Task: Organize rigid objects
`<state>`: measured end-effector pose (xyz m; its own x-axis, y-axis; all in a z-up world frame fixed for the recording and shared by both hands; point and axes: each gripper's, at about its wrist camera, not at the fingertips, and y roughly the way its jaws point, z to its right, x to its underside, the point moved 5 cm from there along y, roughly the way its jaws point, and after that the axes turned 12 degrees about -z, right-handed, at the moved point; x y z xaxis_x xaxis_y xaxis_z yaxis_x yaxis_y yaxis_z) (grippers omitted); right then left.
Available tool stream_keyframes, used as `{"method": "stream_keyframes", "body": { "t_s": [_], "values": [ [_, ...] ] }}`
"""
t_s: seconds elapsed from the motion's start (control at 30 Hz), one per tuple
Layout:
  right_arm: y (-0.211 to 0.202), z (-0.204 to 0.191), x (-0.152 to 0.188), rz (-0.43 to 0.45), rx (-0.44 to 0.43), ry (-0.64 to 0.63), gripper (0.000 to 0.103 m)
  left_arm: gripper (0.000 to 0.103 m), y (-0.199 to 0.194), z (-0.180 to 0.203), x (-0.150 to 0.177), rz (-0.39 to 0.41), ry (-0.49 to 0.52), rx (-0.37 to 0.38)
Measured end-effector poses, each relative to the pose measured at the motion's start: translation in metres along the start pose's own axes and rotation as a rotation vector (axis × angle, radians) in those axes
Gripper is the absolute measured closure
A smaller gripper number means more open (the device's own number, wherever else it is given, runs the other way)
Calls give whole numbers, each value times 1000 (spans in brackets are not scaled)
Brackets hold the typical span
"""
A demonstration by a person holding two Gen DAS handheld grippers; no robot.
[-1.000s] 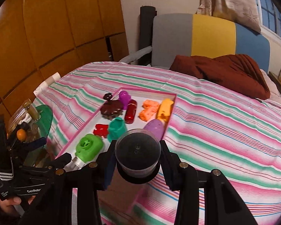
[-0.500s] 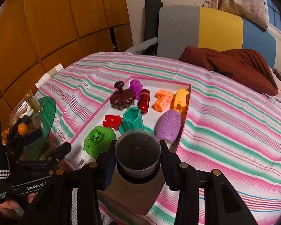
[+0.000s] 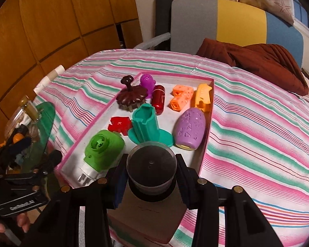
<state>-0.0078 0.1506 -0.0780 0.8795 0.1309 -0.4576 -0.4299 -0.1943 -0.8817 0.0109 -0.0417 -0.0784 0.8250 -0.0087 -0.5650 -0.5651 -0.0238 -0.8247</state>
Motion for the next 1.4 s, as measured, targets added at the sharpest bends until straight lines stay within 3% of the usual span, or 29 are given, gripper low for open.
{"method": "stream_keyframes", "body": {
  "t_s": [0.3,0.53,0.63,0.8,1.0,1.4],
  "values": [
    [-20,2,2,55,20,21,50,0,-5,3,-4,1,-2,39],
    [-33,2,-2,67,83,45,49,0,-12,5,-9,14,8,8],
    [-36,0,-5,57,141,46,40,0,-17,2,-14,19,1,-19],
    [-43,1,-11,34,161,102,40,0,-22,-3,-21,1,-18,-39],
    [-48,4,-16,-2,171,180,40,0,-24,-3,-29,-56,-35,0],
    [-52,9,-18,6,192,205,40,0,-28,7,-31,-68,-19,-2]
  ]
}}
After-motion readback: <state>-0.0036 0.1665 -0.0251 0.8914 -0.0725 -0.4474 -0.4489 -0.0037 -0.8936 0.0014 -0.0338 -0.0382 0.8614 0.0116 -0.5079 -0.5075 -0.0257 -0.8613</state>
